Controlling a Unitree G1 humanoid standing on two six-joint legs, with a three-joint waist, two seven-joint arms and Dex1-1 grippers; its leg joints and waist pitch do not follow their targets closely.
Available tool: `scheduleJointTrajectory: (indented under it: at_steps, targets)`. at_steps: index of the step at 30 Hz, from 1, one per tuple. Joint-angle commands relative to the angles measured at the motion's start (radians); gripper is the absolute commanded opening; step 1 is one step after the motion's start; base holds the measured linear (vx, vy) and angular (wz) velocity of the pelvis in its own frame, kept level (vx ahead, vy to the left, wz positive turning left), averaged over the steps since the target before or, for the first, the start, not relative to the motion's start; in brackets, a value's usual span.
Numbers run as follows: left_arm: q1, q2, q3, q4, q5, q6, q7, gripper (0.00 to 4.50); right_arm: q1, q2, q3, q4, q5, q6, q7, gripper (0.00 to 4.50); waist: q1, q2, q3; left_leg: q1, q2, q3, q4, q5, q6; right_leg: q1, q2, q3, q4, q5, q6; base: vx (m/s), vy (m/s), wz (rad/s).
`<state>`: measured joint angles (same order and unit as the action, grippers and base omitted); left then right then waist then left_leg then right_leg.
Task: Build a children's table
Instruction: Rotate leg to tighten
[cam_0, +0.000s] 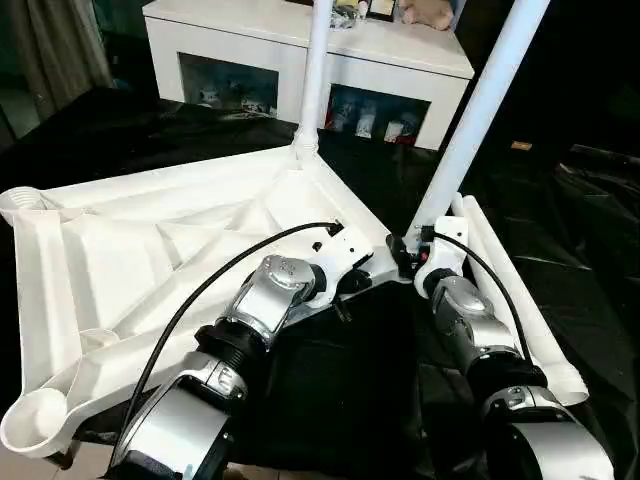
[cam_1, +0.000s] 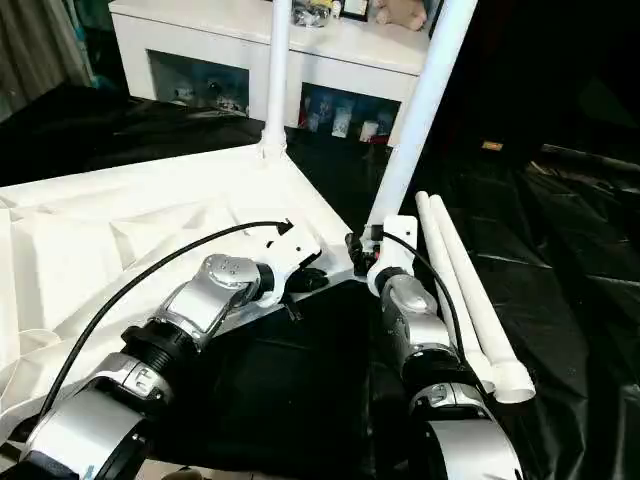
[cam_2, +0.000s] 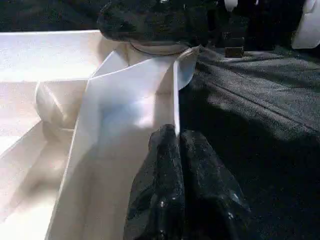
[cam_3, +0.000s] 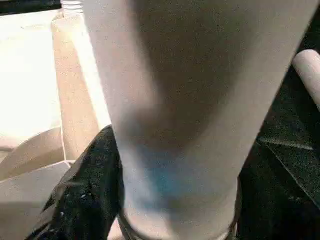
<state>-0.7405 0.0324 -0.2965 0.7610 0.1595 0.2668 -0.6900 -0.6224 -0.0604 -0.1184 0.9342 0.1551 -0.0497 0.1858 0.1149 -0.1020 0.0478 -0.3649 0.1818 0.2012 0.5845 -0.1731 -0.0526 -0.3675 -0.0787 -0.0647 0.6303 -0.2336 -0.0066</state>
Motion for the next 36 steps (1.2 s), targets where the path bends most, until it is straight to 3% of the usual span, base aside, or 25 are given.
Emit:
scheduleJointTrajectory:
  at_steps: [1, 4, 6, 11, 14, 16, 24, 29, 36]
  targets:
    - [0.004, 0.008, -0.012, 0.050, 0.029, -0.020, 0.063, 0.00, 0.005, 0.035, 0.061, 0.019, -0.016, -0.003, 0.100, 3.40, -0.004, -0.004, -0.048, 0.012, 0.063, -0.035, -0.077, -0.220, 0.020, 0.020, -0.092, 0.053, -0.092, -0.180, -0.152, 0.000, 0.000, 0.00]
    - [0.012, 0.042, -0.034, 0.040, 0.043, -0.018, 0.029, 0.00, 0.006, 0.001, 0.073, 0.013, -0.020, -0.016, 0.145, 3.80, -0.016, -0.005, -0.048, 0.007, 0.065, -0.040, -0.082, -0.246, 0.005, 0.021, -0.093, 0.050, -0.095, -0.239, -0.145, 0.000, 0.000, 0.00]
    - [0.024, 0.070, -0.048, 0.022, 0.051, -0.012, -0.008, 0.00, 0.010, -0.031, 0.072, -0.004, -0.014, -0.011, 0.208, 3.84, -0.018, -0.004, -0.049, 0.013, 0.066, -0.039, -0.079, -0.257, 0.000, 0.015, -0.093, 0.051, -0.096, -0.236, -0.149, 0.000, 0.000, 0.00]
    - [0.058, 0.141, -0.084, -0.033, 0.063, -0.001, -0.124, 0.00, 0.049, -0.121, 0.108, -0.094, -0.010, 0.010, 0.405, 3.84, -0.019, -0.006, -0.050, 0.004, 0.067, -0.034, -0.074, -0.183, 0.036, 0.022, -0.089, 0.053, -0.084, -0.121, -0.186, 0.000, 0.000, 0.00]
    - [0.085, 0.201, -0.117, -0.076, 0.061, -0.013, -0.223, 0.00, 0.078, -0.185, 0.130, -0.139, -0.011, 0.014, 0.520, 3.84, -0.016, -0.007, -0.053, 0.008, 0.067, -0.031, -0.067, -0.146, 0.055, 0.022, -0.086, 0.051, -0.076, -0.044, -0.212, 0.000, 0.000, 0.00]
    - [0.095, 0.223, -0.123, -0.096, 0.054, -0.024, -0.255, 0.00, 0.086, -0.205, 0.137, -0.152, -0.006, 0.016, 0.564, 3.84, -0.016, -0.006, -0.051, 0.009, 0.067, -0.029, -0.067, -0.148, 0.060, 0.021, -0.086, 0.051, -0.076, -0.040, -0.226, 0.000, 0.000, 0.00]
    - [0.152, 0.338, -0.145, -0.253, -0.016, -0.031, -0.487, 0.00, 0.133, -0.261, 0.185, -0.241, 0.020, 0.034, 0.773, 3.84, -0.011, -0.005, -0.046, 0.014, 0.072, -0.030, -0.075, -0.206, 0.031, 0.017, -0.088, 0.053, -0.081, -0.117, -0.231, 0.000, 0.000, 0.00]
    - [0.157, 0.347, -0.143, -0.274, -0.022, -0.024, -0.496, 0.00, 0.142, -0.258, 0.203, -0.250, 0.009, 0.040, 0.809, 3.84, -0.007, -0.007, -0.046, 0.016, 0.072, -0.029, -0.076, -0.213, 0.016, 0.015, -0.088, 0.054, -0.081, -0.127, -0.227, 0.000, 0.000, 0.00]
    - [0.165, 0.355, -0.141, -0.297, -0.028, -0.010, -0.509, 0.00, 0.141, -0.255, 0.202, -0.249, 0.012, 0.050, 0.823, 3.09, -0.003, -0.010, -0.049, 0.014, 0.068, -0.027, -0.072, -0.164, 0.027, 0.019, -0.087, 0.053, -0.074, -0.068, -0.230, 0.000, 0.000, 0.00]
